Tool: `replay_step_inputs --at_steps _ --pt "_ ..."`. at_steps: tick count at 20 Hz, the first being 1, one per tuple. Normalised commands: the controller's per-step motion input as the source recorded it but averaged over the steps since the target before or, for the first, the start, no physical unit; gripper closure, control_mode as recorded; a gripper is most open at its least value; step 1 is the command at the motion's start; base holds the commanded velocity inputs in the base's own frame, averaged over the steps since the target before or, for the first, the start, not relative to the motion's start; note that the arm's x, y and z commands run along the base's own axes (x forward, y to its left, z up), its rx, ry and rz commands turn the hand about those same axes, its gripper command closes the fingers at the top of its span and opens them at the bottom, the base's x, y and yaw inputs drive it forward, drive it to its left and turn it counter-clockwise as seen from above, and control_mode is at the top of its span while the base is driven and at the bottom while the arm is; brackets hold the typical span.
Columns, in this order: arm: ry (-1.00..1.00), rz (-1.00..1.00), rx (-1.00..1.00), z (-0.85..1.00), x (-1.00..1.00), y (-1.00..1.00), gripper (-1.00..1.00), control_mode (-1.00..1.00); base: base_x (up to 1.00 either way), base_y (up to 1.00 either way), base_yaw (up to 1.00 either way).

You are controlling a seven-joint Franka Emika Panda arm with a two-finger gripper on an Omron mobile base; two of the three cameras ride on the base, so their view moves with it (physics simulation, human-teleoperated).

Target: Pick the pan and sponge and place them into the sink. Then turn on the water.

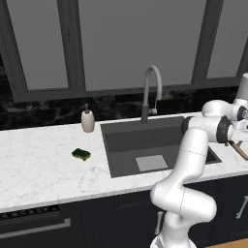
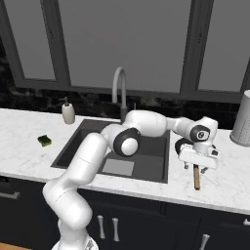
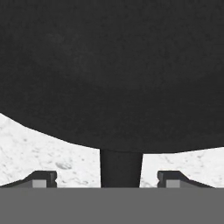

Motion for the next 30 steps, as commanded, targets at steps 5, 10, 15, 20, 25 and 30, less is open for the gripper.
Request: replay_step_inputs --at_steps 5,10,15,20,25,30 --pt "0.00 0.00 0.00 -0.01 0.00 0.00 1.00 -1.00 0.00 0.00 0.00" --pt "0.00 0.00 0.00 0.00 0.00 0.00 1.00 -1.00 0.00 0.00 0.00" --pt "0.00 0.00 0.00 0.00 0.00 0.00 1.00 -1.00 0.00 0.00 0.00" --pt "0.00 0.03 -0.01 0.00 -0.06 0.08 1.00 -1.00 0.00 0.00 0.00" --pt "-0.08 0.11 0.00 0.18 -0.21 0.01 1.00 -1.00 0.00 0.00 0.00" --pt "-0.12 0.14 -0.02 0.30 -0.18 0.16 1.00 -1.00 0.00 0.00 0.00"
